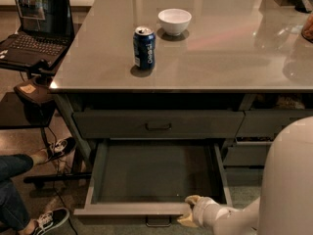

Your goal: Open middle drawer

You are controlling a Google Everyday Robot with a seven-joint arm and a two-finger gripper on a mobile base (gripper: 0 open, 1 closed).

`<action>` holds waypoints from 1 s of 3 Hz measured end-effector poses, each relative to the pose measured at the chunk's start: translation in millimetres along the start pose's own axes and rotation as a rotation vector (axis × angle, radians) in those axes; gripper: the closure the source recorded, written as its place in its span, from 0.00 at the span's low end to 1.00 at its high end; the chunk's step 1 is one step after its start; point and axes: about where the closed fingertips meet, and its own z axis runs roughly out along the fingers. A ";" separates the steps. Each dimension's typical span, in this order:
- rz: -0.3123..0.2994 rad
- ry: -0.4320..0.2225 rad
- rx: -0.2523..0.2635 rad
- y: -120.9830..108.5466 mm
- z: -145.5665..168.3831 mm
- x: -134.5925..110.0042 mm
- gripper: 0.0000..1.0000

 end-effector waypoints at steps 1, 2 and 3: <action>0.000 -0.005 0.013 16.5 -13.0 14.7 1.00; 0.001 -0.004 0.013 14.7 -15.9 11.1 1.00; 0.011 0.005 0.007 24.4 -19.1 18.1 1.00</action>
Offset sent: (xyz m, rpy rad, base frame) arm -0.2995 -0.0567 -0.0414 0.0202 -0.1561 -0.1258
